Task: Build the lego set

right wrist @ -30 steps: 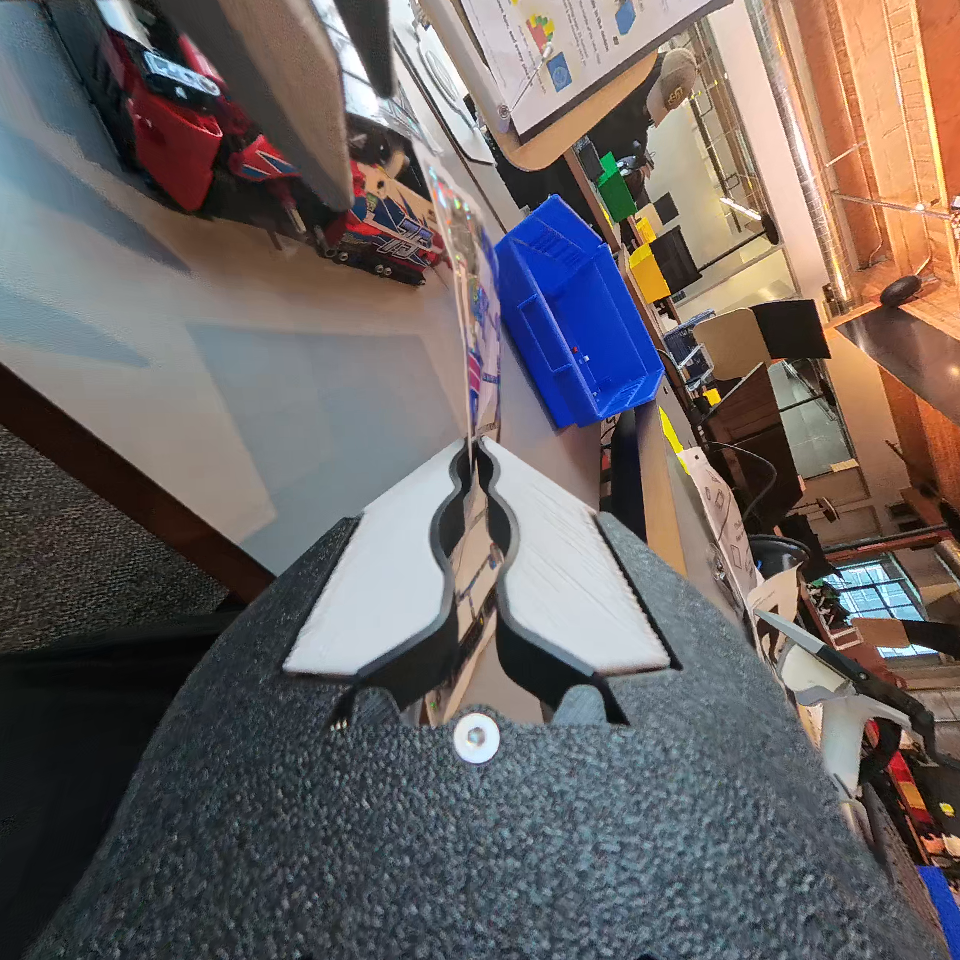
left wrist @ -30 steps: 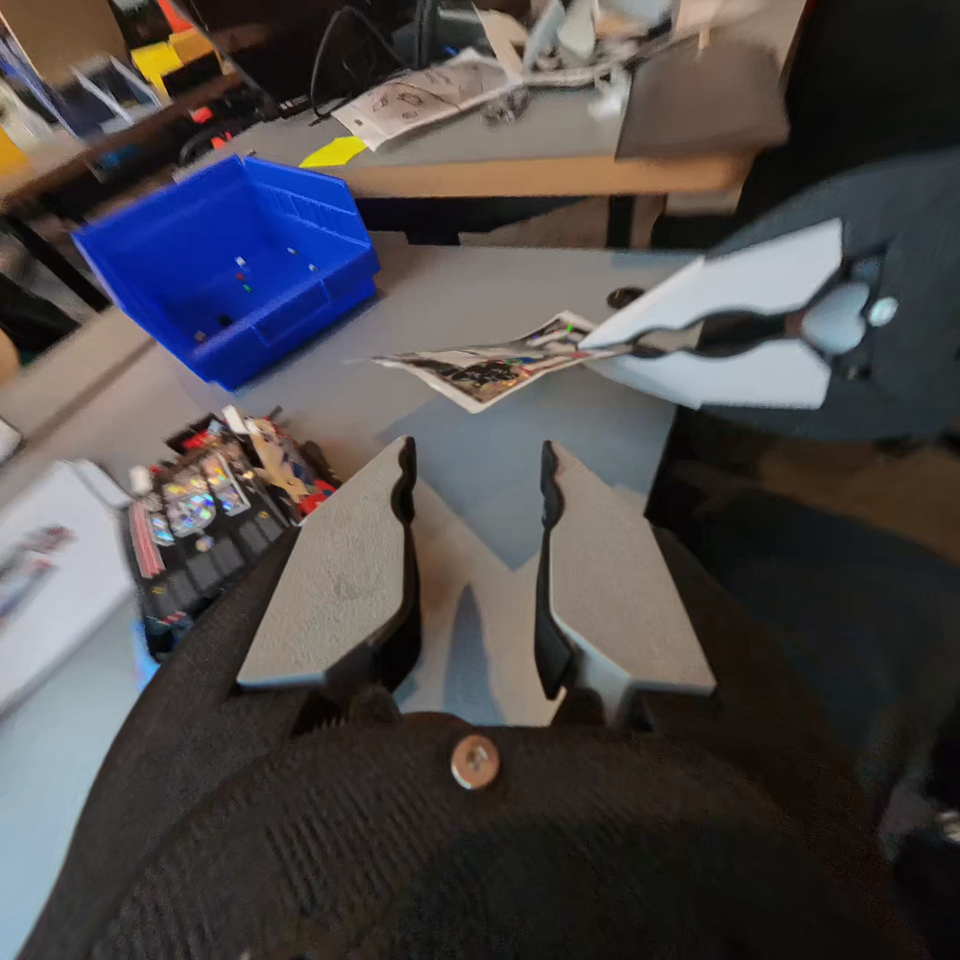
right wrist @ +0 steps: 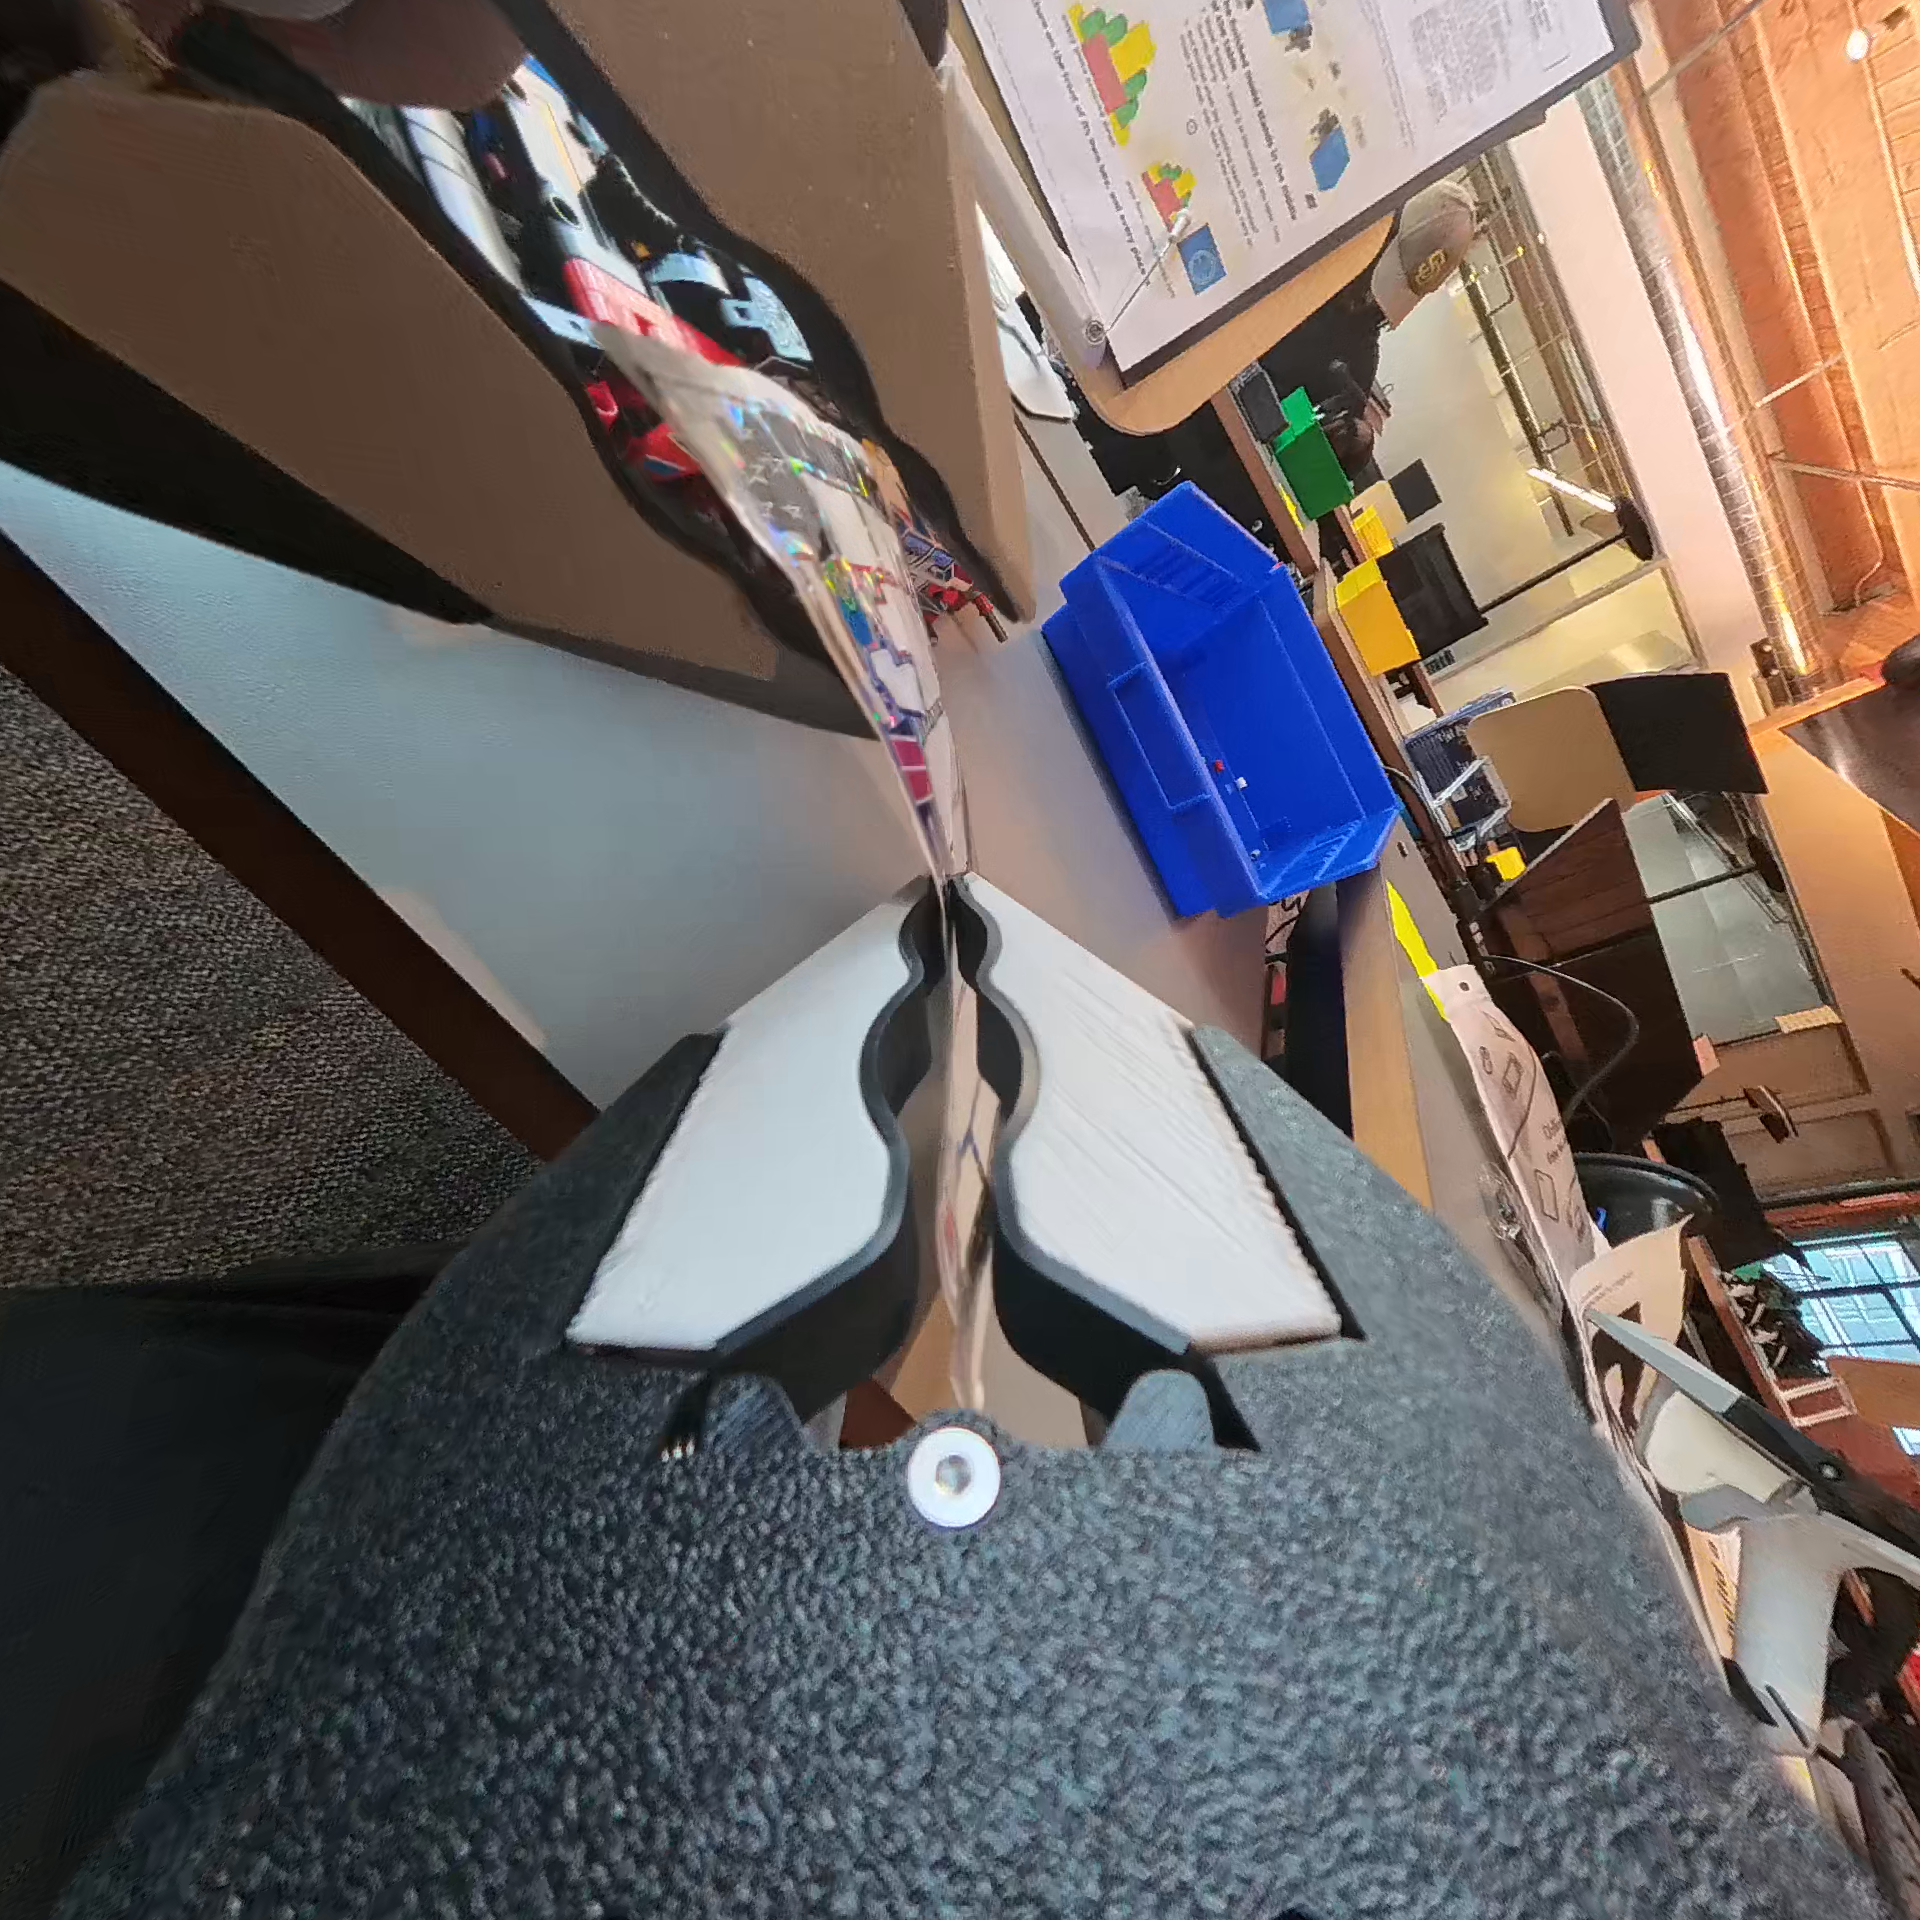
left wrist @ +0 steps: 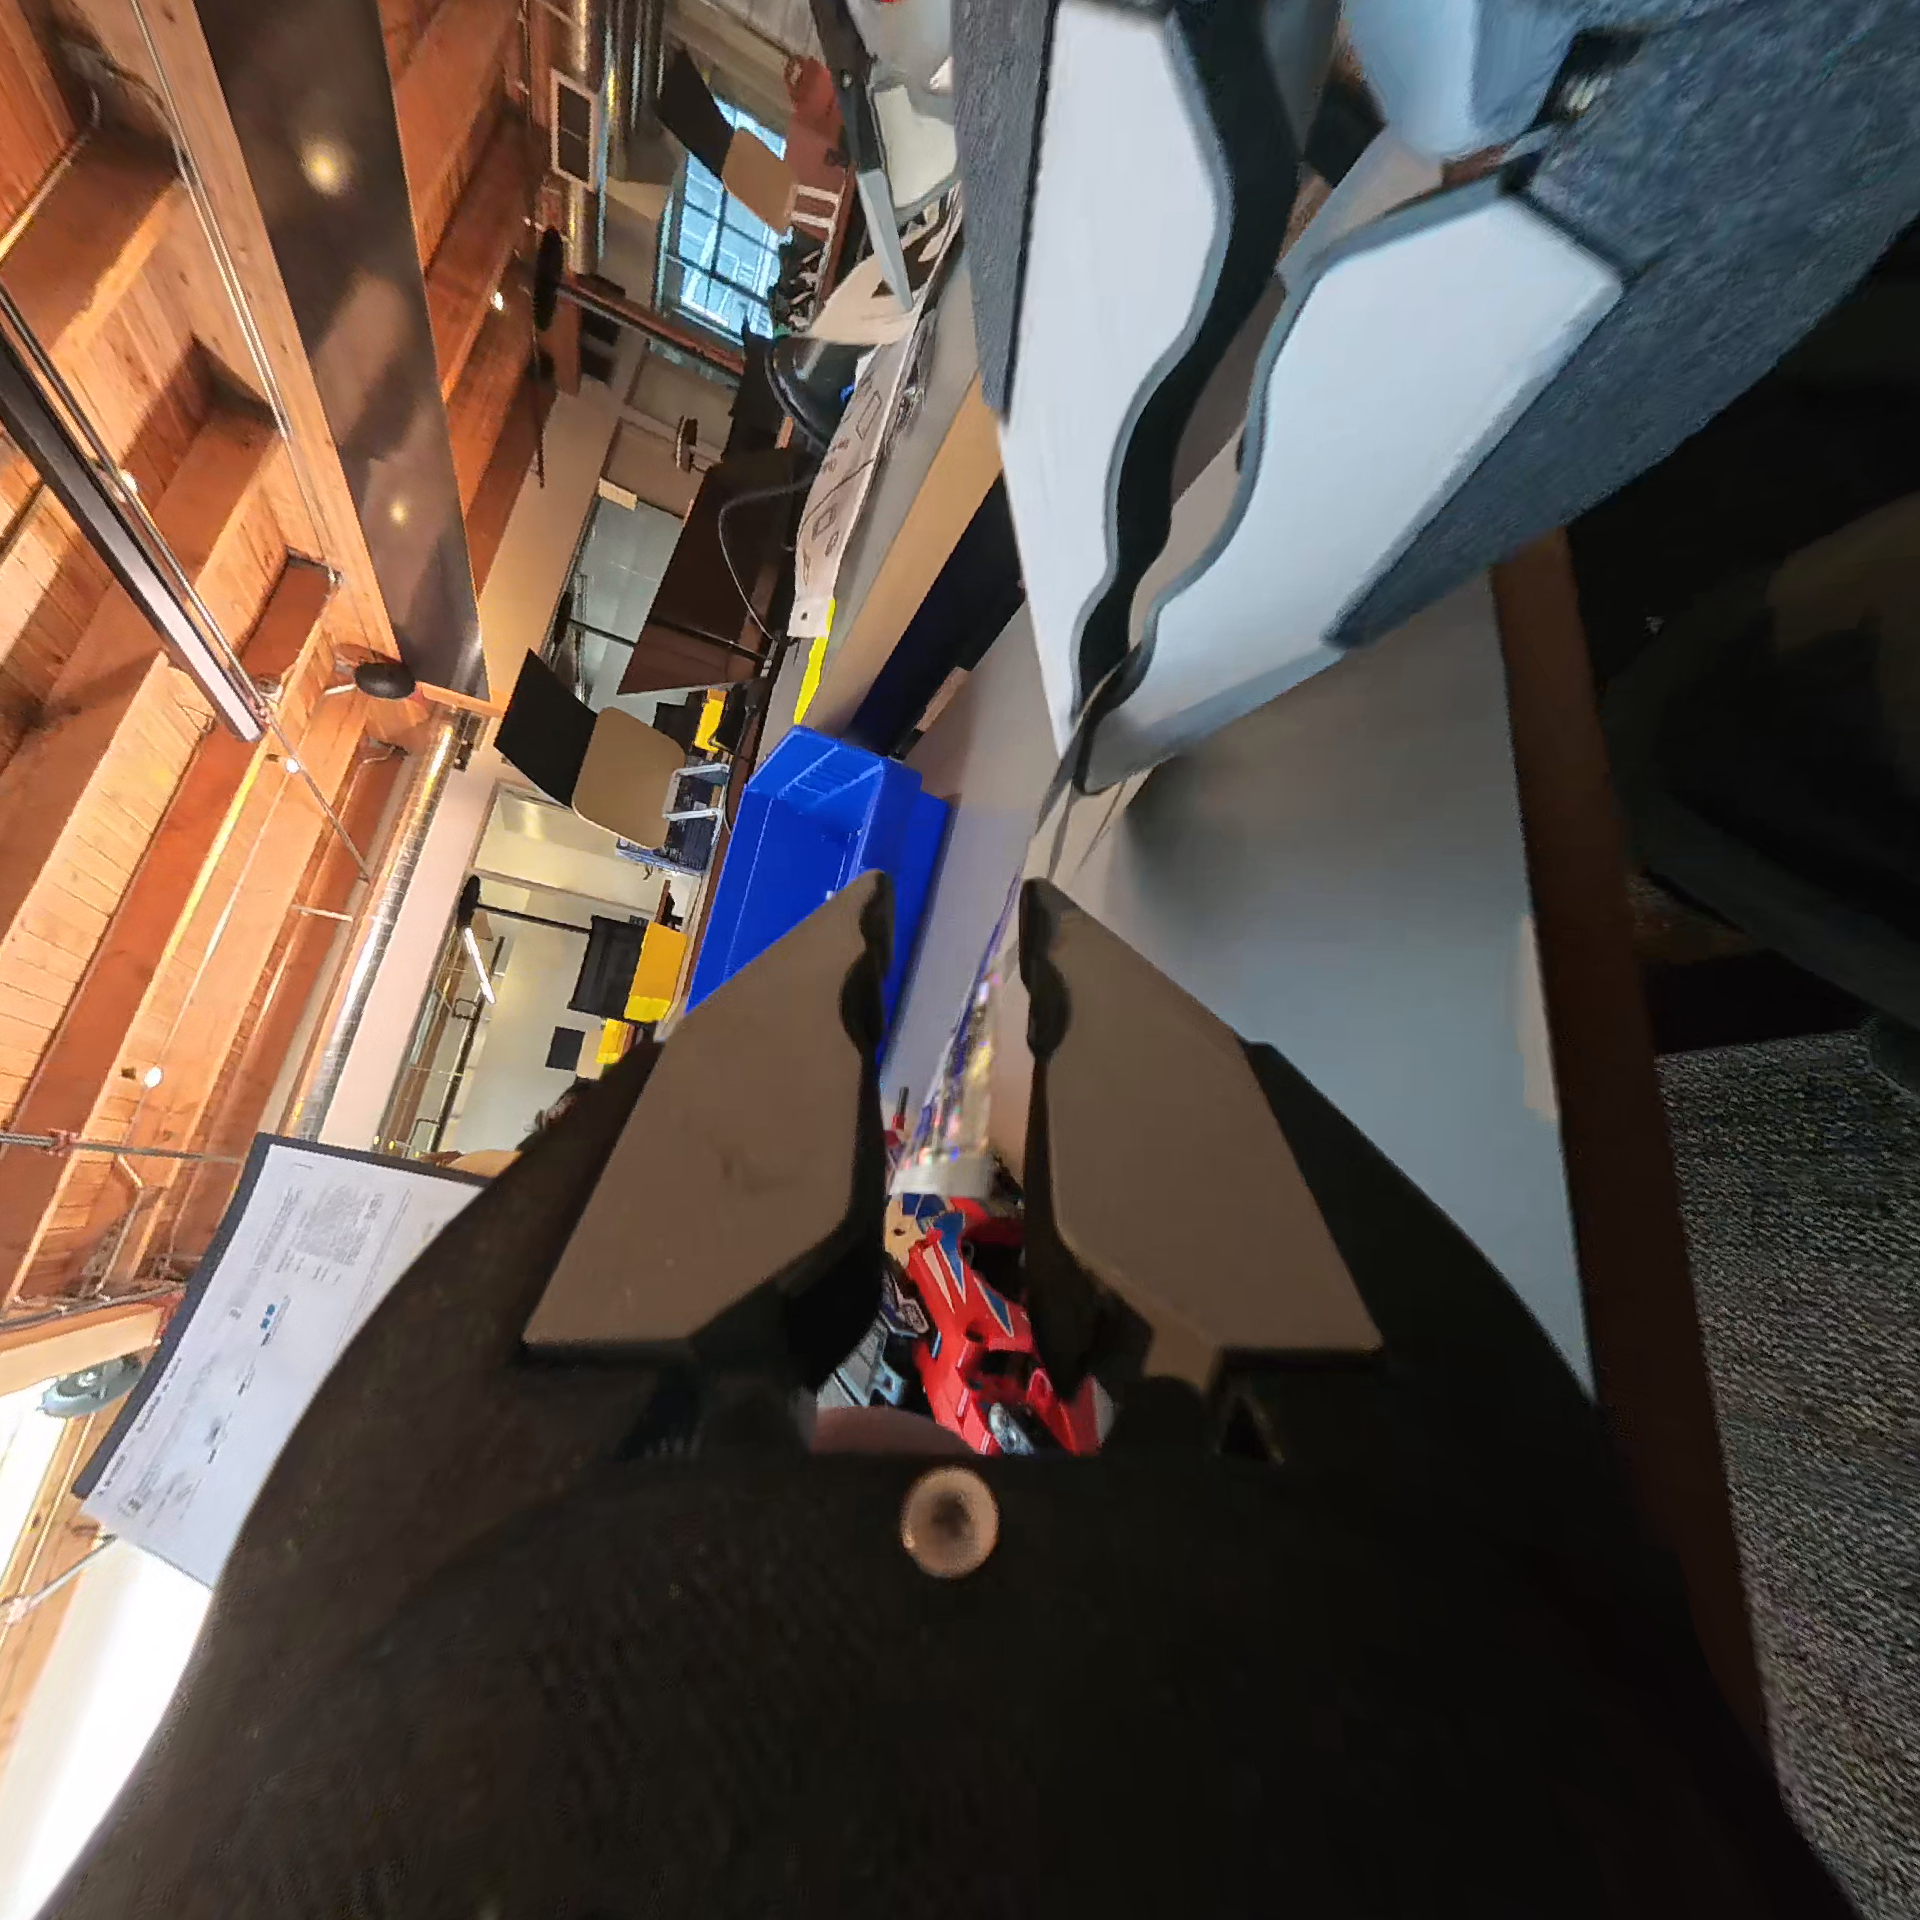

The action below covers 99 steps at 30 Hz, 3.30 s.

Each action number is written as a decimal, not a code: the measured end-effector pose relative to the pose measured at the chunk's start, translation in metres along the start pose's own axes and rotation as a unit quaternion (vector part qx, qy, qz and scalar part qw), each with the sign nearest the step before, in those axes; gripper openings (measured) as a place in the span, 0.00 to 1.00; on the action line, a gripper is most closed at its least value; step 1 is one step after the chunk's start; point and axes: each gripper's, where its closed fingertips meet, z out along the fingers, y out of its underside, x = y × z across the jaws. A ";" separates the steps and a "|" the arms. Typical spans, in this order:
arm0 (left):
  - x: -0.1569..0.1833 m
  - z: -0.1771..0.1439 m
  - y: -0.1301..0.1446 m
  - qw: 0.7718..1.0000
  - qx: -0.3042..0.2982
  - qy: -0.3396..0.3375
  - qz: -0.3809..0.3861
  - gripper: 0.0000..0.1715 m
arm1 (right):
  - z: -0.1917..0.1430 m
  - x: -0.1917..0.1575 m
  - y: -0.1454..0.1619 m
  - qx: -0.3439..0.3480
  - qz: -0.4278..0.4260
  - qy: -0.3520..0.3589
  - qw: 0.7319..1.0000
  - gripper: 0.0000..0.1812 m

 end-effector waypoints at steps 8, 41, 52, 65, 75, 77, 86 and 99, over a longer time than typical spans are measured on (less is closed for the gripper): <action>0.006 -0.008 -0.004 1.000 0.014 0.006 0.017 0.00 | 0.000 -0.001 0.002 -0.008 0.000 -0.005 1.000 0.00; -0.031 -0.025 -0.012 0.955 0.213 -0.017 -0.204 0.00 | -0.021 -0.012 -0.057 0.112 0.147 -0.319 0.930 0.04; -0.024 -0.016 0.007 0.976 0.082 0.007 -0.201 0.09 | -0.009 0.011 -0.044 0.068 -0.009 -0.102 0.992 0.00; -0.016 -0.018 0.009 0.992 0.005 0.016 -0.124 0.00 | -0.016 0.003 -0.045 0.056 -0.090 -0.050 0.993 0.00; -0.023 -0.028 -0.001 0.985 0.118 -0.038 -0.121 0.00 | -0.049 -0.024 -0.071 0.174 0.143 -0.283 0.932 0.16; -0.022 -0.032 -0.004 0.980 0.142 -0.027 -0.136 0.00 | -0.050 0.002 -0.074 0.202 0.233 -0.319 0.896 0.11; -0.023 -0.036 -0.015 0.979 0.178 -0.031 -0.089 0.00 | -0.084 0.011 -0.090 0.250 0.306 -0.539 0.744 0.19; -0.026 -0.037 -0.023 0.978 0.208 -0.020 0.011 0.00 | -0.052 0.004 -0.078 0.205 0.162 -0.443 0.857 0.21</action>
